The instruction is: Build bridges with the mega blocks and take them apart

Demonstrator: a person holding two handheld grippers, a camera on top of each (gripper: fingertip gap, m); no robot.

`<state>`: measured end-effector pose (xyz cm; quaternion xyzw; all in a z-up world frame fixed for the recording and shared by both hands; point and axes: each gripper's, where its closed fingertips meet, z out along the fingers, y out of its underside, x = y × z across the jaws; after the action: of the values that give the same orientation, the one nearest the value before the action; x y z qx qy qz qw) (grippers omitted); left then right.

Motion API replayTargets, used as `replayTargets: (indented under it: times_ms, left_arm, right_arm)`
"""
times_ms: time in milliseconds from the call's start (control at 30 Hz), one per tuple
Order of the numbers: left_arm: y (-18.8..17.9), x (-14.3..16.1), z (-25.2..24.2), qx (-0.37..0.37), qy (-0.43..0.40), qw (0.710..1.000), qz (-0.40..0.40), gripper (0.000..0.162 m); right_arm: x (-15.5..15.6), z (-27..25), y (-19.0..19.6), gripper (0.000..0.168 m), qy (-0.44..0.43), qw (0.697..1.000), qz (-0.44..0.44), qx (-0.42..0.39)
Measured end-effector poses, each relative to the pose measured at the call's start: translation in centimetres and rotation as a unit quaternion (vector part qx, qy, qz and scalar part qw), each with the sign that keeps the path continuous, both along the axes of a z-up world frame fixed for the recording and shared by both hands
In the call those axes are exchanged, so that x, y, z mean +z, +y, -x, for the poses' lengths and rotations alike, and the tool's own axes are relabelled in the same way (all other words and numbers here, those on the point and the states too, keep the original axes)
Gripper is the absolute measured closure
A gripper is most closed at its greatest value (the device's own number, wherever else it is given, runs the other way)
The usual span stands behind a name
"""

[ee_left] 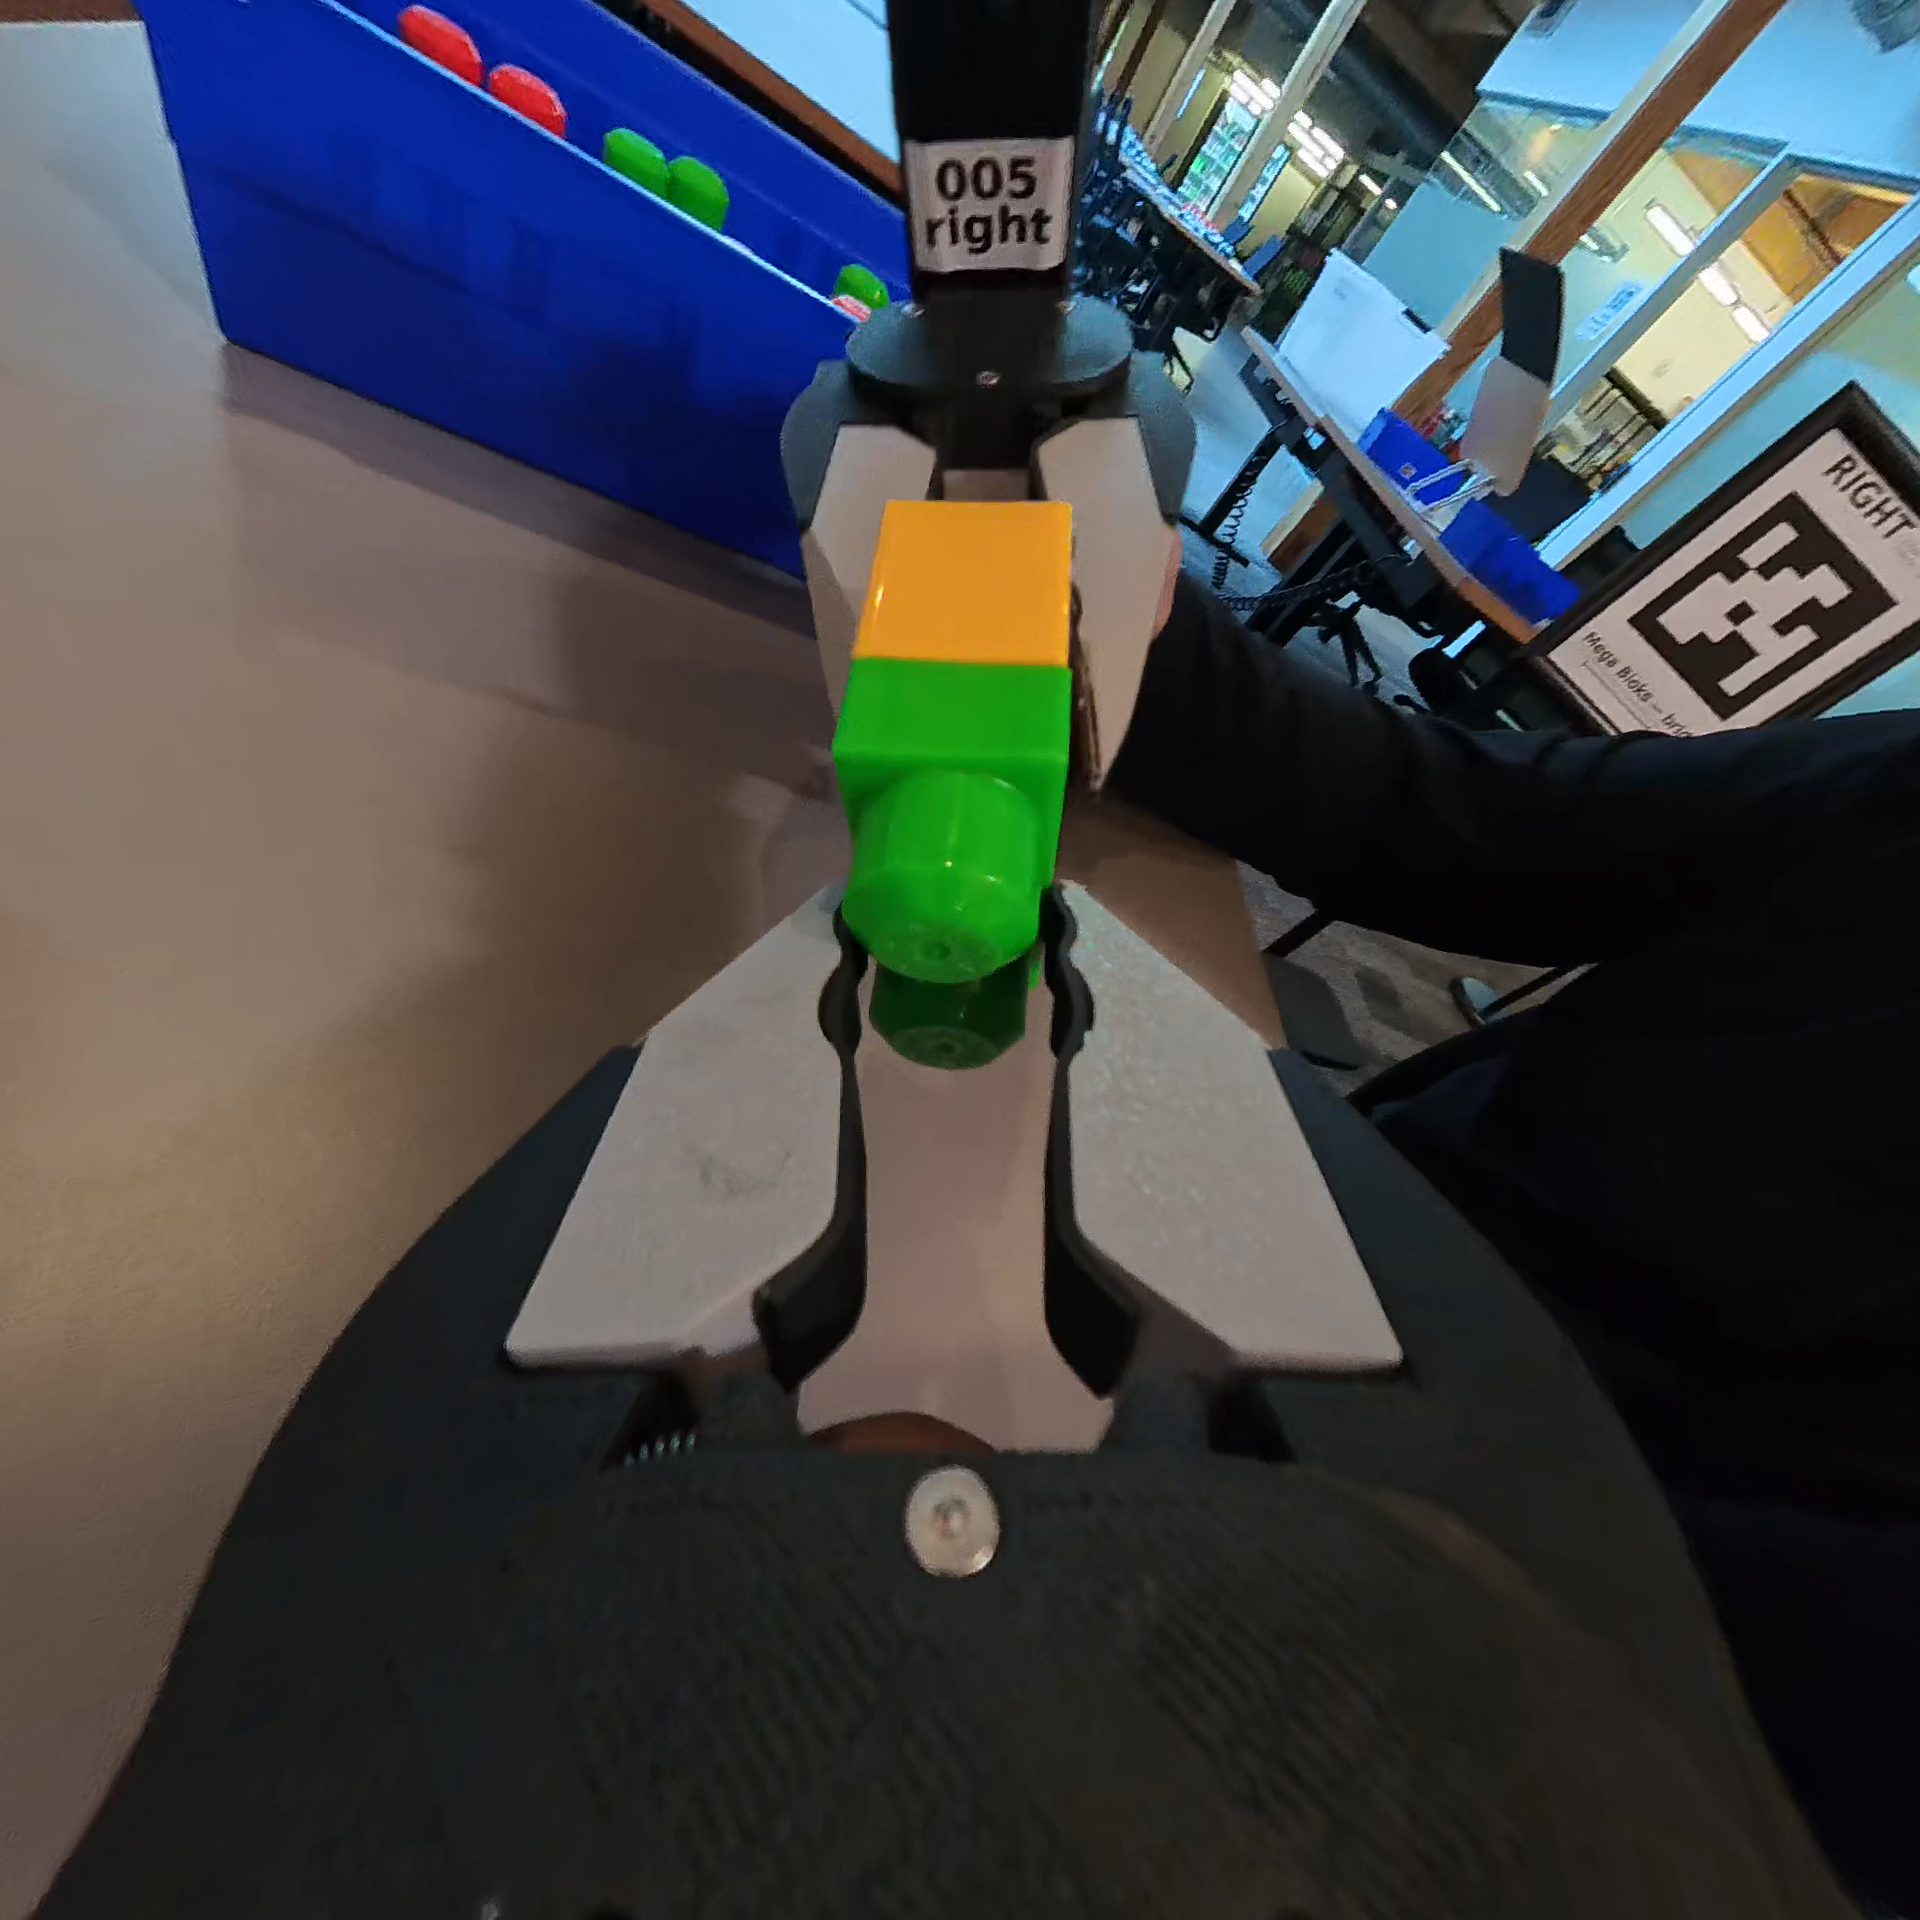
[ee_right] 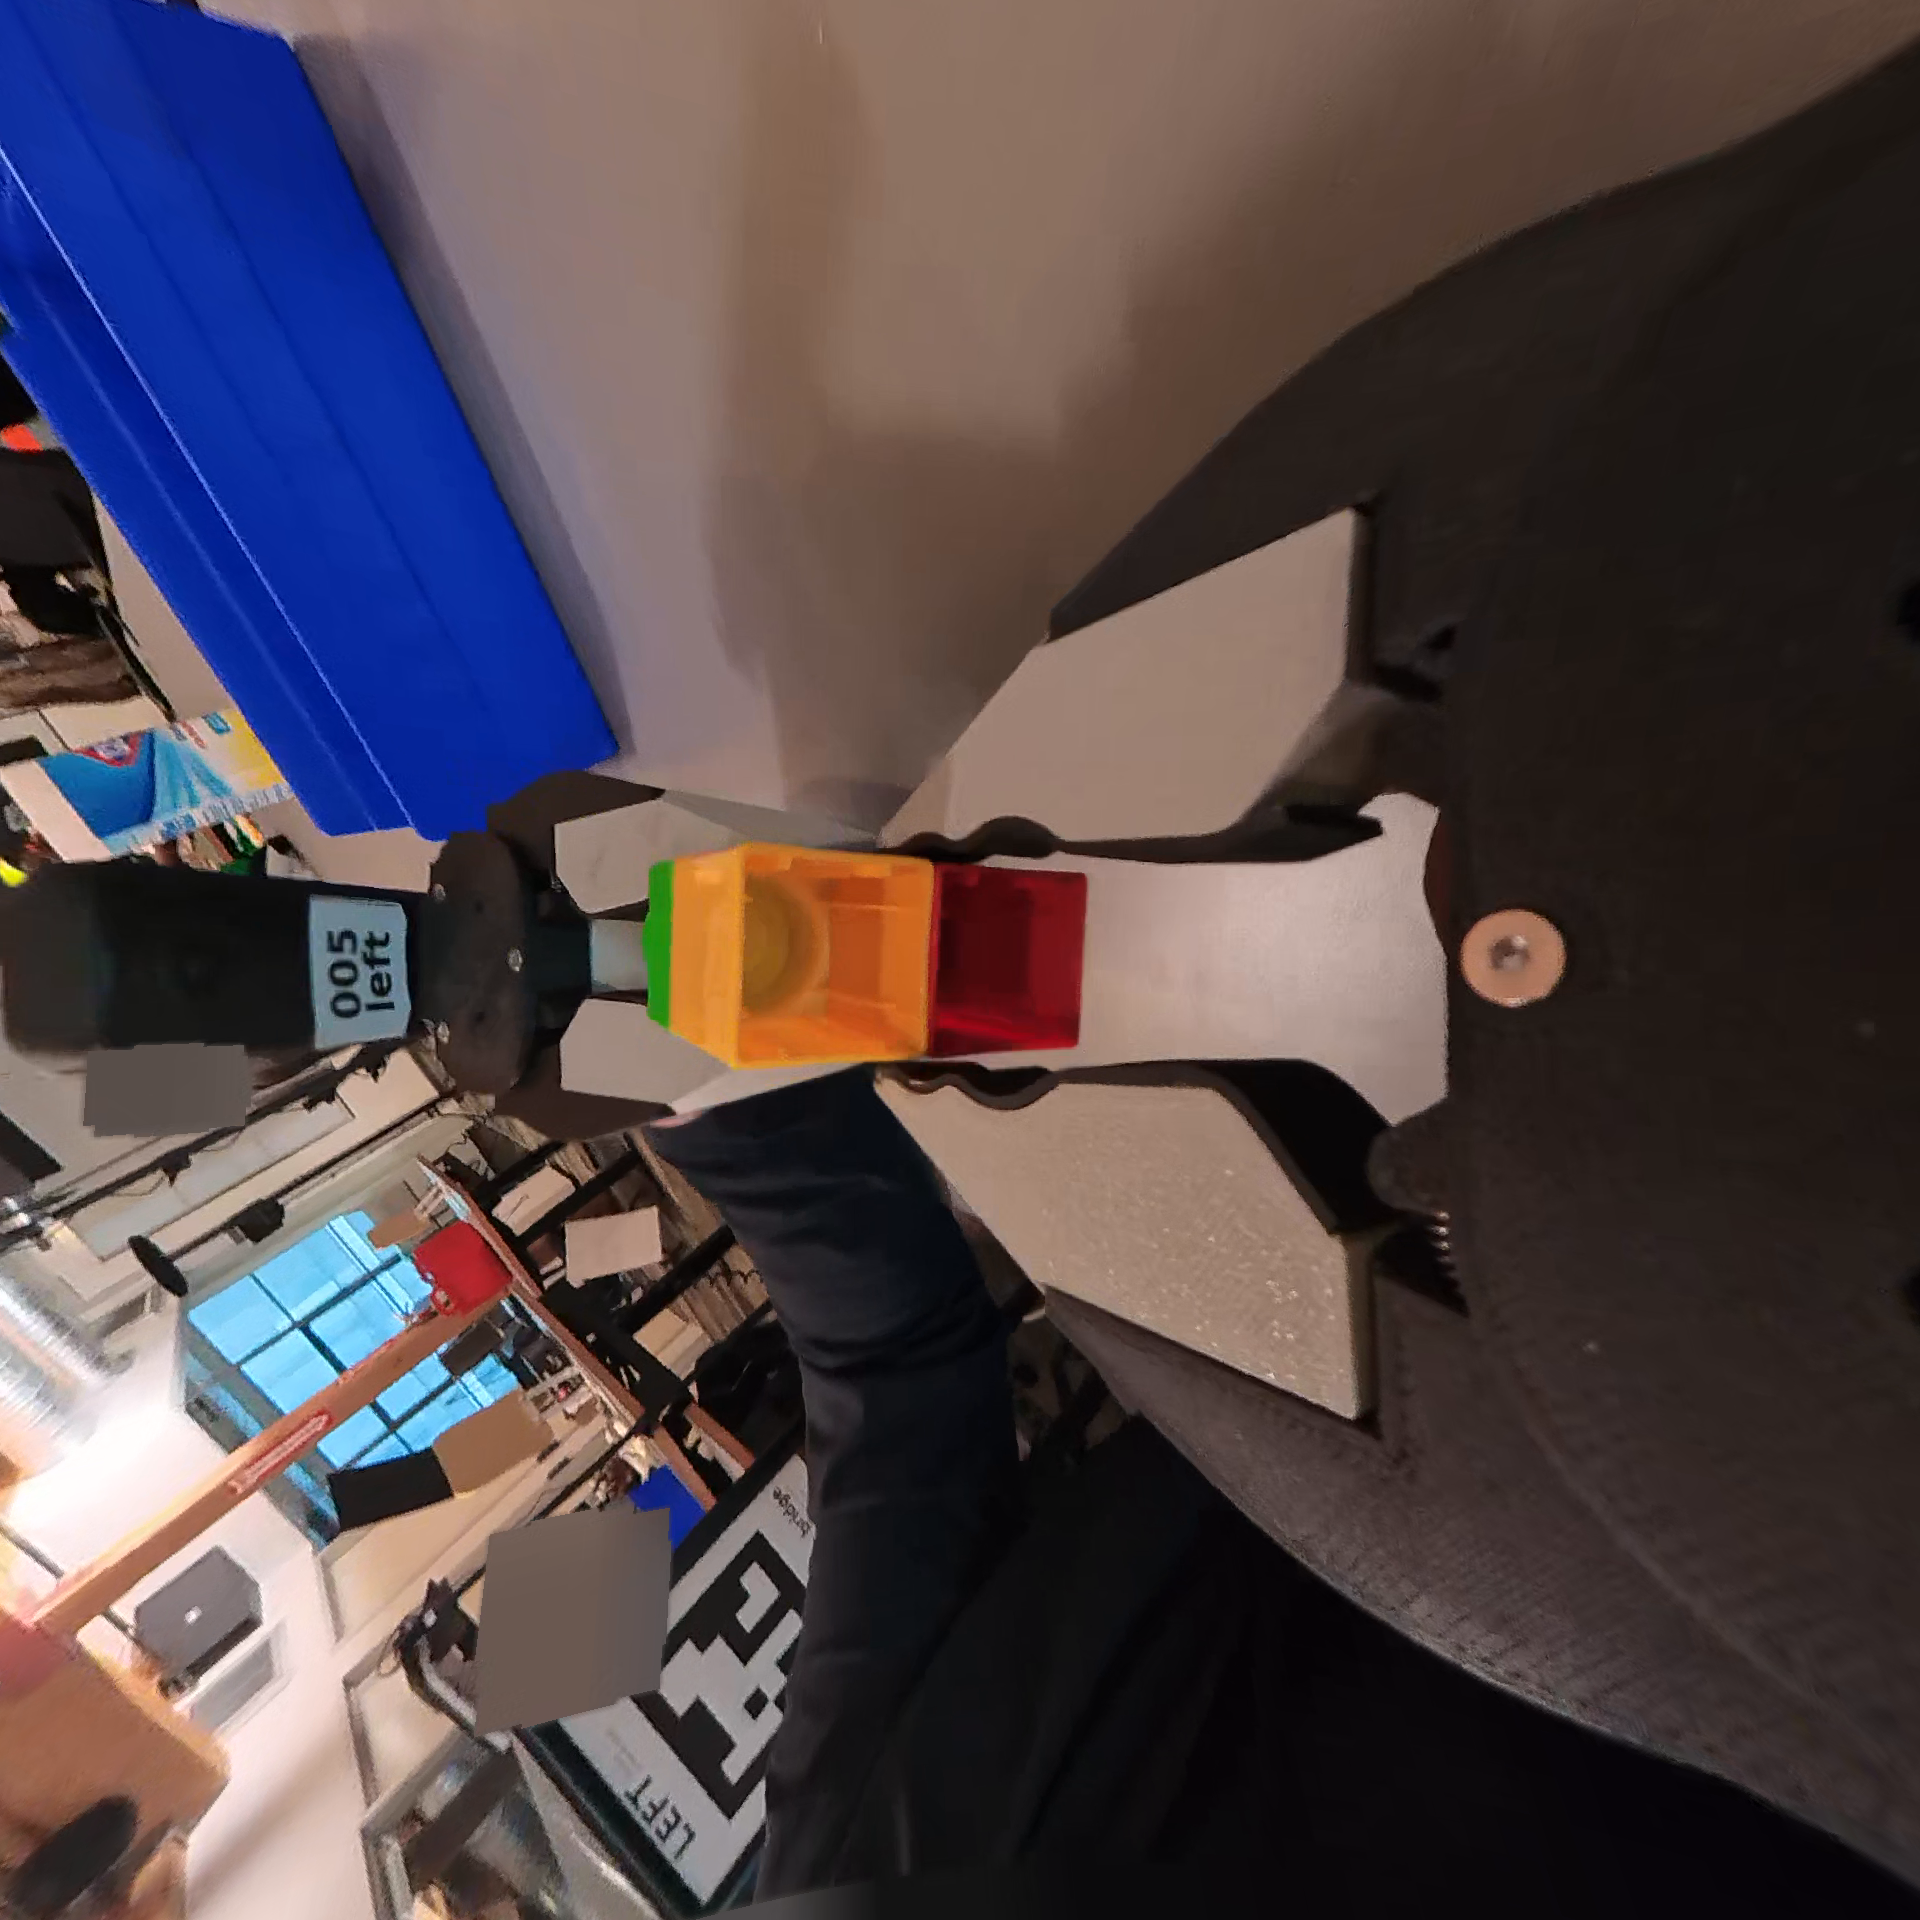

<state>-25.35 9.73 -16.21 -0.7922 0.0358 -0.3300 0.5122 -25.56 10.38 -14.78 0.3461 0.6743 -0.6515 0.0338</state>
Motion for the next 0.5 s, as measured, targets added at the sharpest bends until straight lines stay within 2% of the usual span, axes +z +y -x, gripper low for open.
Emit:
replayTargets:
  times_ms: [100, 233, 300, 500]
  left_arm:
    - [0.1, -0.1, 0.3, 0.007, -0.011, 1.0, 0.006, 0.13]
    - [0.3, -1.3, 0.1, 0.007, 0.017, 0.999, 0.026, 0.13]
    - [0.4, -1.6, -0.1, 0.005, 0.025, 0.999, 0.031, 0.13]
    - [0.6, -2.2, -0.2, 0.003, 0.046, 0.998, 0.042, 0.131]
  right_arm:
    - [0.0, 0.1, 0.9, 0.132, 0.006, 1.0, -0.009, -0.012]
    - [0.0, 0.7, 1.1, 0.127, -0.001, 1.0, 0.001, -0.028]
    - [-0.3, 0.8, 1.2, 0.136, -0.003, 0.999, -0.009, -0.031]
    - [-0.9, 0.6, 1.2, 0.137, -0.002, 0.999, -0.033, -0.035]
